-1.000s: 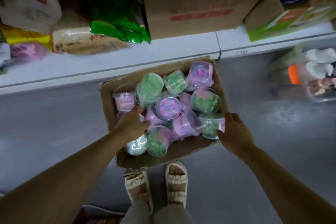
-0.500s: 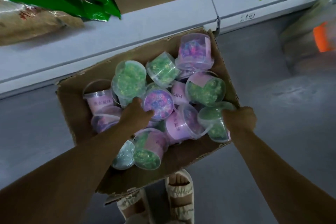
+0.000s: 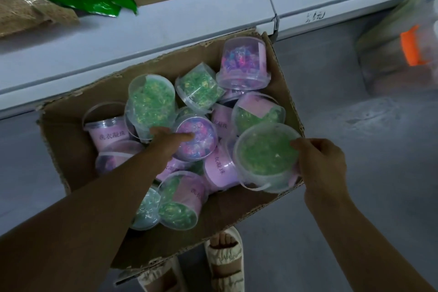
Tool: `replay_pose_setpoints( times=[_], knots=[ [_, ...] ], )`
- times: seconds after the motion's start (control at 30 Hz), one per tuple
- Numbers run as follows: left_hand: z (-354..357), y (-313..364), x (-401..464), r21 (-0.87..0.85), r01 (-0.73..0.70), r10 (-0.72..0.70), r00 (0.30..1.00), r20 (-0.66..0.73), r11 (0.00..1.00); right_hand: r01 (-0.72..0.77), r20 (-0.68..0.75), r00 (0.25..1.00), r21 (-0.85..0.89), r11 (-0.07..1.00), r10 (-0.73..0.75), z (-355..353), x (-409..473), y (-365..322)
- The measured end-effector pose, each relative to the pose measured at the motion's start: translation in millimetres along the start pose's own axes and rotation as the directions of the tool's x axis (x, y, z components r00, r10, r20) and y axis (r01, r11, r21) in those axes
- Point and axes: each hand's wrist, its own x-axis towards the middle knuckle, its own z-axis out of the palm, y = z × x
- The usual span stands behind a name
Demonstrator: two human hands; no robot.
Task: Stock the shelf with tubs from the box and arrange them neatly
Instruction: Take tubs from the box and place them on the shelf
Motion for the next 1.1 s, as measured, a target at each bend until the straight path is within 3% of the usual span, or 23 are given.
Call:
replay_pose_setpoints(
  times=[0.1,0.2,0.37,0.43,0.5,0.57,0.63,0.7,0.83,0.9,0.97,1.1],
  knots=[
    [-5,-5,-10,-0.037,-0.012,0.014,0.998,0.067,0.999,-0.001,0.012,1.0,0.086,0.996,0.0,14,3,-2],
    [-7,-5,-18,-0.055,0.093,-0.082,0.981,0.177,0.994,-0.021,0.011,1.0,0.137,0.99,0.019,26,4,-4],
    [3,-6,-25,-0.185,0.189,-0.144,0.963,0.23,0.965,0.005,0.027,1.0,0.133,0.991,-0.008,35,4,-1],
    [6,-10,-23,-0.219,0.131,-0.089,0.977,0.192,0.967,0.011,0.041,0.999,0.137,0.99,-0.017,35,3,0],
    [4,-13,-29,-0.185,0.013,-0.002,0.998,0.058,0.983,0.008,0.045,0.999,0.134,0.991,-0.015,34,2,2],
    [-7,-17,-43,-0.008,-0.222,0.22,0.97,-0.105,0.975,-0.002,0.055,0.998,0.145,0.989,-0.006,36,-1,1],
    [-24,-24,-64,0.283,-0.464,0.513,0.848,-0.131,0.839,0.01,0.07,0.997,0.141,0.99,-0.02,40,-7,-2],
    [-44,-32,-78,0.491,-0.575,0.692,0.717,-0.081,0.654,0.046,0.097,0.994,0.095,0.994,-0.055,44,-13,-6],
    [-83,-47,-72,0.779,-0.526,0.861,0.508,-0.032,0.34,0.119,0.147,0.98,0.107,0.987,-0.134,61,-25,-18],
    [-100,-54,-62,0.866,-0.442,0.886,0.464,-0.003,0.234,0.103,0.193,0.973,0.119,0.987,-0.125,75,-33,-20],
    [-112,-60,-54,0.854,-0.458,0.861,0.508,0.022,0.249,0.079,0.242,0.965,0.094,0.992,-0.1,90,-38,-14],
    [-109,-59,-51,0.609,-0.612,0.795,0.605,-0.05,0.504,0.111,0.312,0.945,-0.025,0.994,-0.098,113,-50,5]
  ],
)
